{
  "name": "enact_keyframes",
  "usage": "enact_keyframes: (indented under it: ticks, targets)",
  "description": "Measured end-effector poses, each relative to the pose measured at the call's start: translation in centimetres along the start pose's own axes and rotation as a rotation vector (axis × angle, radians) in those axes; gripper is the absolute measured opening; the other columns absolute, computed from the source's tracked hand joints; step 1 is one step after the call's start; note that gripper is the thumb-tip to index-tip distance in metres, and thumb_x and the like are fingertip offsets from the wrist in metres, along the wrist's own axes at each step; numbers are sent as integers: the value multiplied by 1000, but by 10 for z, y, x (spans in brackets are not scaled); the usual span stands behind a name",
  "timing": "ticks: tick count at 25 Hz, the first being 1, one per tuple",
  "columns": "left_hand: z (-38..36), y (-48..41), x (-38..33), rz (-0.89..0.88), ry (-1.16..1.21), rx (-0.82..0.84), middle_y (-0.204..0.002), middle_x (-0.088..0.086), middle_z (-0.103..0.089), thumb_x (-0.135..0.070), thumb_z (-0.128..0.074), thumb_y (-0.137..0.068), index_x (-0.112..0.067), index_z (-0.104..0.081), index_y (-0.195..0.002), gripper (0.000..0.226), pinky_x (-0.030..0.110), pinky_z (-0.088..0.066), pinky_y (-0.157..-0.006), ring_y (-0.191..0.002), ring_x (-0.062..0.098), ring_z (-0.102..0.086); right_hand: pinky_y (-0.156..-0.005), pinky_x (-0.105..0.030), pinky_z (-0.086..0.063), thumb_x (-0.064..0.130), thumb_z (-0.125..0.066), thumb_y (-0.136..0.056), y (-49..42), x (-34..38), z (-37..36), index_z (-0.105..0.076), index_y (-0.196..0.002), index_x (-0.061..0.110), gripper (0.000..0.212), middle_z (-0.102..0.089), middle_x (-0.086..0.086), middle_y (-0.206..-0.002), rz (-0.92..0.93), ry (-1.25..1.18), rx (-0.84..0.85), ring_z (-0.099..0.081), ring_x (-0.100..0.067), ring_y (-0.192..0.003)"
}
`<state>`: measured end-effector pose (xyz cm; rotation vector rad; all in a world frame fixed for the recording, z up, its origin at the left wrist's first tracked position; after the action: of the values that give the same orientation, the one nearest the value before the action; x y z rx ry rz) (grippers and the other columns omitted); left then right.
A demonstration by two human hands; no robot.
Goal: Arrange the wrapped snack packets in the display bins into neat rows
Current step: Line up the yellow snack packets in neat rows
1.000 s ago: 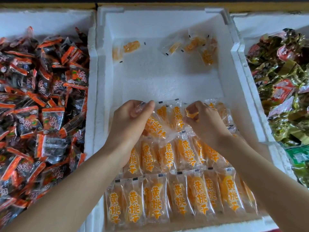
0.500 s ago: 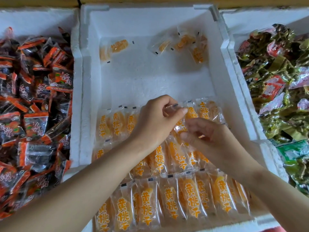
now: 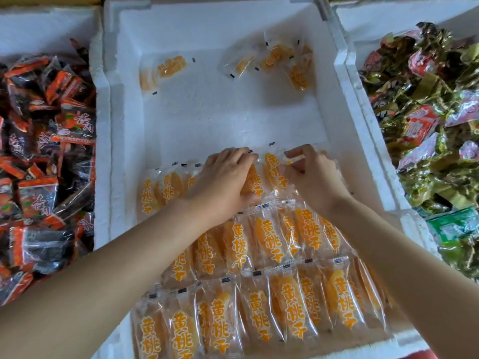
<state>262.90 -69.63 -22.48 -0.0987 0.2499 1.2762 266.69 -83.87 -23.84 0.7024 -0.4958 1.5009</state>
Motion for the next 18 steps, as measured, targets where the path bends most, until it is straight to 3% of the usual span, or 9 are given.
enact_keyframes:
  ticks: [4,7,13,18]
  targets:
    - [1,-1,-1,-9,-15,-14,-153,-2,-23,-40,-61,-89,-19,-23,-148,74,28,-10,-112,-141,16,-18,-79,-36,-46,18,-57,-92,4,11,-7,-58,-104,12,14,-64,-8,-104,156,178,16,-60,-29,-92]
    - [0,-2,-2,-15,-7,6,-154,-2,-21,-41,-60,-89,-19,-21,-149,74,29,-10,-113,-142,16,-17,-79,-32,-43,20,-57,-92,11,15,-6,-61,-106,14,16,-52,-6,-114,233,331,10,-53,-25,-103]
    - [1,0,-4,-65,-61,-2,-152,0,-21,-45,-53,-93,-17,-21,-149,70,30,-10,-113,-141,17,-15,-83,-34,-42,25,-52,-95,15,29,-4,-57,-120,22,26,-51,0,-119,367,494,60,-47,-21,-115]
    - [22,-6,-3,-100,-38,-162,-141,0,-38,-42,-41,-98,-16,-40,-141,50,30,-18,-108,-133,18,-30,-85,-35,-41,28,-45,-98,-2,44,13,-57,-120,19,27,-52,-1,-121,428,452,-50,-45,-20,-118]
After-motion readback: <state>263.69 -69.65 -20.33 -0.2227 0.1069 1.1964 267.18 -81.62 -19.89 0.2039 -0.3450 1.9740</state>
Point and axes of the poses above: each hand's wrist, its own y-axis away from the middle knuckle, its own z-axis out of the back of the hand, x = y × z, the point moved 8 cm from there along -y, towards the middle knuckle
